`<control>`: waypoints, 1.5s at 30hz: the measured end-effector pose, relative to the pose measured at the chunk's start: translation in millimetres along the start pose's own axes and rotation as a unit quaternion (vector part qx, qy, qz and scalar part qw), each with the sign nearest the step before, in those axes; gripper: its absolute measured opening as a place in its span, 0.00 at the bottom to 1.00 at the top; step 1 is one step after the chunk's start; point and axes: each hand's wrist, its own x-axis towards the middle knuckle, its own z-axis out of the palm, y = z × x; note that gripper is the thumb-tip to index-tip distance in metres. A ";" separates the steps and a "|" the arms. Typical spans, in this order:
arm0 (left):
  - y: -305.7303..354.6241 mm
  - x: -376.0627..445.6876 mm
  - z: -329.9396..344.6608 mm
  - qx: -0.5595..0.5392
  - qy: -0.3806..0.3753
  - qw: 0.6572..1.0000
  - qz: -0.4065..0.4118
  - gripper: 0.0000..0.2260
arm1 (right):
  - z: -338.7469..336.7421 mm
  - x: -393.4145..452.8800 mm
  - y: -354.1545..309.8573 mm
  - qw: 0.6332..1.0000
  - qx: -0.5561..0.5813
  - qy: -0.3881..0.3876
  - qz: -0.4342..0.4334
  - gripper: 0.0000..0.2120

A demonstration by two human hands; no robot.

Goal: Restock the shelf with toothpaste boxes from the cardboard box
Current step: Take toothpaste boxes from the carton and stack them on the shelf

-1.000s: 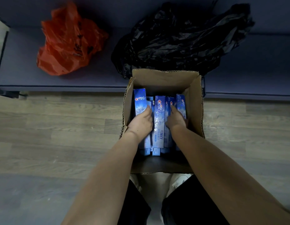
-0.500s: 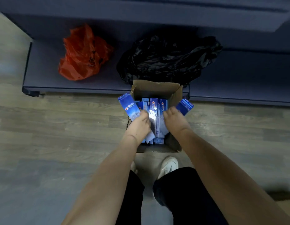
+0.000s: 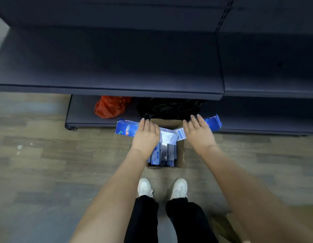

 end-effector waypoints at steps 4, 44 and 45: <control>-35.6 9.8 -55.6 0.010 0.035 0.999 0.003 0.21 | -52.6 -27.3 25.6 0.989 0.046 0.102 0.098 0.35; -210.0 122.0 -372.1 0.047 0.194 0.972 -0.124 0.26 | -246.6 -110.5 291.2 0.877 0.103 0.414 0.222 0.25; -209.8 125.9 -372.4 0.044 0.174 0.973 -0.142 0.24 | -245.8 -106.8 296.8 0.876 0.103 0.417 0.218 0.26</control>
